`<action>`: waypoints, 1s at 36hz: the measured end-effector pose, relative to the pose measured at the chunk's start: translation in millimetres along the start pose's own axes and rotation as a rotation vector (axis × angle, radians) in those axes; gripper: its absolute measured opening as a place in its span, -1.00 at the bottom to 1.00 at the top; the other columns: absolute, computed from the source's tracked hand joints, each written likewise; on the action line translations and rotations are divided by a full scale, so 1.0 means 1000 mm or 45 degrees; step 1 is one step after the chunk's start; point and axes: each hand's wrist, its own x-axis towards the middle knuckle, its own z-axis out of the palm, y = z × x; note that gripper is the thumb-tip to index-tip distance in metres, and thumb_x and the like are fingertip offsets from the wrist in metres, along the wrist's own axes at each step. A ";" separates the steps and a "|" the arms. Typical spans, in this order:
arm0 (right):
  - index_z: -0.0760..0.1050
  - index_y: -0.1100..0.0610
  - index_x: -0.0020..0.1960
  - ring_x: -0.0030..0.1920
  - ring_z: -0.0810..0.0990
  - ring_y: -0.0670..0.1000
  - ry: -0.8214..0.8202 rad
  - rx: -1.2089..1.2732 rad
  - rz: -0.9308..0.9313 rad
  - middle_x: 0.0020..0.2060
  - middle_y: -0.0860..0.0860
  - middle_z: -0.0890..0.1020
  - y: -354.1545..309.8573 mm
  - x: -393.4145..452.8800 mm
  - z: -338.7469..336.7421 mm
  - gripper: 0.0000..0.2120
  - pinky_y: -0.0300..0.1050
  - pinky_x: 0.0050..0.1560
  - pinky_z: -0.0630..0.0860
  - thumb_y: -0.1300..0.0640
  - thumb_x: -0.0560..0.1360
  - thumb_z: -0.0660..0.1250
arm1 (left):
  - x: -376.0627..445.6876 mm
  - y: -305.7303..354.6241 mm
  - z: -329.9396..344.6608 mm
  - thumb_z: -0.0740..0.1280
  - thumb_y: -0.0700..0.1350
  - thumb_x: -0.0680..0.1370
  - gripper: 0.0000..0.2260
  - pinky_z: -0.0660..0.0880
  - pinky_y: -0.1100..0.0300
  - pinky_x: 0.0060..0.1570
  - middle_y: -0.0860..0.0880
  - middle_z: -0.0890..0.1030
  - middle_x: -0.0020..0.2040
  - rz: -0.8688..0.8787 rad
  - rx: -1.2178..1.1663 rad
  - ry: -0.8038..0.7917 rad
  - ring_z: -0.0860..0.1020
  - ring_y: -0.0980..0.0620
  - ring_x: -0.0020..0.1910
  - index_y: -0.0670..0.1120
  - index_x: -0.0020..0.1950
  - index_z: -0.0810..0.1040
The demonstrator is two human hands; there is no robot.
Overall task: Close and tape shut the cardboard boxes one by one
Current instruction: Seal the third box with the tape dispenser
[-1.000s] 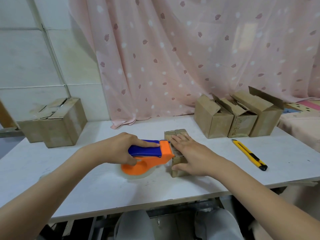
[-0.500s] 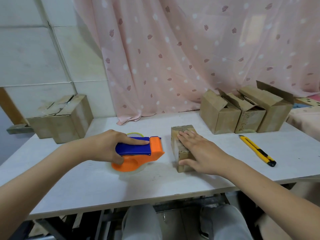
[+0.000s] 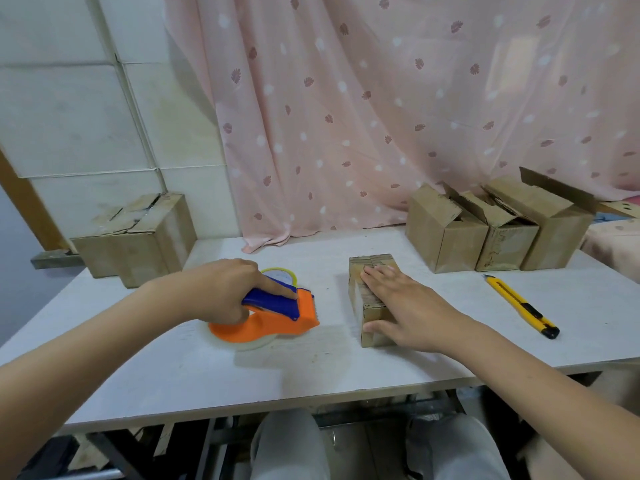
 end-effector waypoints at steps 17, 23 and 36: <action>-0.16 0.10 0.64 0.61 -0.17 0.01 0.057 -0.023 -0.010 0.62 -0.02 -0.12 -0.001 0.002 0.008 -0.17 -0.24 0.43 -0.29 -0.29 0.61 0.13 | 0.056 0.039 -0.058 0.35 -0.26 0.41 -0.38 0.36 0.26 -0.40 0.13 0.48 -0.36 -0.097 0.180 -0.467 0.37 0.06 -0.42 0.37 0.30 0.52; -0.15 0.10 0.64 0.61 -0.17 0.00 0.063 -0.018 -0.012 0.63 -0.02 -0.12 -0.002 0.001 0.008 -0.17 -0.25 0.42 -0.30 -0.29 0.60 0.14 | 0.069 0.045 -0.058 0.37 -0.23 0.43 -0.43 0.33 0.26 -0.37 0.07 0.50 -0.26 -0.122 0.163 -0.548 0.35 0.05 -0.37 0.32 0.30 0.54; -0.15 0.09 0.65 0.61 -0.15 -0.01 0.052 -0.005 -0.007 0.63 -0.02 -0.10 -0.006 0.002 0.007 -0.16 -0.26 0.41 -0.28 -0.30 0.59 0.15 | 0.080 0.062 -0.067 0.40 -0.21 0.36 -0.62 0.26 0.23 -0.34 0.10 0.38 -0.36 -0.233 0.379 -0.722 0.31 0.04 -0.34 0.18 0.08 0.62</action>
